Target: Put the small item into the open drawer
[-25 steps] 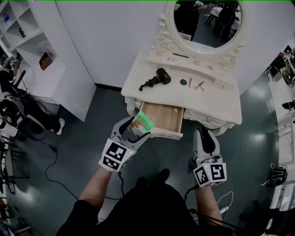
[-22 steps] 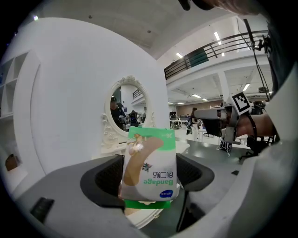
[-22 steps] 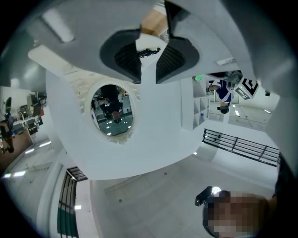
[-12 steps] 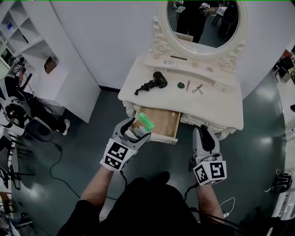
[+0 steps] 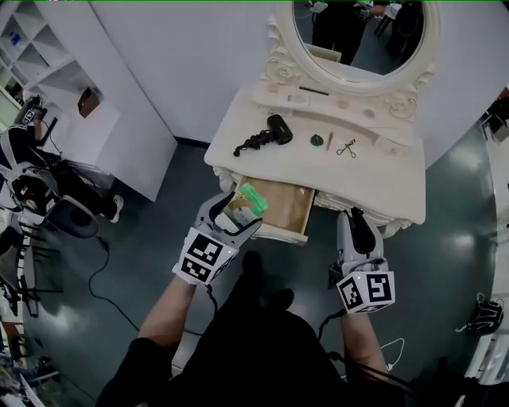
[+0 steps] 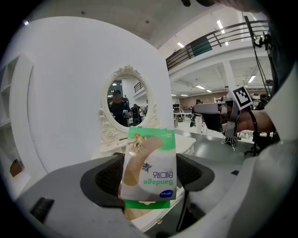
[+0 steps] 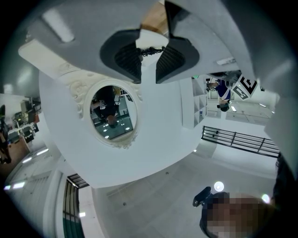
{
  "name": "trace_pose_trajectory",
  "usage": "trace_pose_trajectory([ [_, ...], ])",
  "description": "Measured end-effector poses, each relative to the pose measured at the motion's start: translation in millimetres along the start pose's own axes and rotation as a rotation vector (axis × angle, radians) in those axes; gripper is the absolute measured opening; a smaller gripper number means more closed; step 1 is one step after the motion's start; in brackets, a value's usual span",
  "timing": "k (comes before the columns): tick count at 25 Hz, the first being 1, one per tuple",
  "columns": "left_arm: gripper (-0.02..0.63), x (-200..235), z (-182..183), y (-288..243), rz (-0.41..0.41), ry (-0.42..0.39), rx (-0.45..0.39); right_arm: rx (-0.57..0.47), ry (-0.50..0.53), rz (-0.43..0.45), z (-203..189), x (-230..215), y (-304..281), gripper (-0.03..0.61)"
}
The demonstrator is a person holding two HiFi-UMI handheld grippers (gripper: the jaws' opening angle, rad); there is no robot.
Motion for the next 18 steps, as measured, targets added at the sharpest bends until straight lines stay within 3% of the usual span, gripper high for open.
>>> trace_pose_trajectory([
  [13, 0.347, 35.5, -20.4, -79.4, -0.151, 0.043, 0.046, 0.043, 0.030, -0.102, -10.4, -21.2, -57.9, 0.098],
  [18, 0.347, 57.3, -35.7, -111.9, -0.218, 0.009, 0.085, 0.059, 0.036, -0.151, -12.2, -30.4, -92.1, 0.098],
])
Point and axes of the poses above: the fingertips, and each gripper's own axes: y backward along the fingers, x to its left, z out of its top, the point moved 4 cm from there along y, backward along the fingers, and after that the axes turned 10 degrees about z, right-handed, at the moved point
